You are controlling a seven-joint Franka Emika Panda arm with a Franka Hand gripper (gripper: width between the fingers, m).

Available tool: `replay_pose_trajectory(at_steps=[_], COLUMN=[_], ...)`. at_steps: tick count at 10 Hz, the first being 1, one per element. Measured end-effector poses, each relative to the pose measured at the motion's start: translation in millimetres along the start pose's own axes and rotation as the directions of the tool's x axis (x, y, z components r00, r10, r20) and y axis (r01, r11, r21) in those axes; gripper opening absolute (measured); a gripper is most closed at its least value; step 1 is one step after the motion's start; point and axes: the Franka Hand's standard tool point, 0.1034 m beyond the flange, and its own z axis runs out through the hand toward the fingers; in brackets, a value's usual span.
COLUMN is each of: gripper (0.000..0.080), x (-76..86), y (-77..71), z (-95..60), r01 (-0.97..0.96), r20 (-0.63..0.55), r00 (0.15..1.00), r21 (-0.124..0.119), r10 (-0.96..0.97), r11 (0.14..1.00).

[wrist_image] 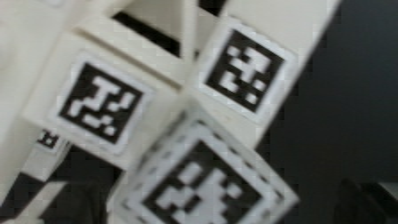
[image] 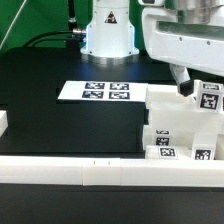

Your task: Assemble chair

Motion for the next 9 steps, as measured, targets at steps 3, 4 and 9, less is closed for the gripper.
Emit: replay_pose_trajectory(at_steps=[3,4,9], gripper=[0.0649,0.0649,0.0377], x=[0.6,1.8,4.2], y=[-1.0,-0.6,0.6], z=[-1.2,-1.3,-1.8], r01=[0.303,0.396,0.555], r20=[0.015,0.019,0.031], r00=[0.953,0.918,0.832], r21=[-0.08,-0.082,-0.08], r10=[-0.303,-0.396,-0.554], r11=[0.949,0.914,0.828])
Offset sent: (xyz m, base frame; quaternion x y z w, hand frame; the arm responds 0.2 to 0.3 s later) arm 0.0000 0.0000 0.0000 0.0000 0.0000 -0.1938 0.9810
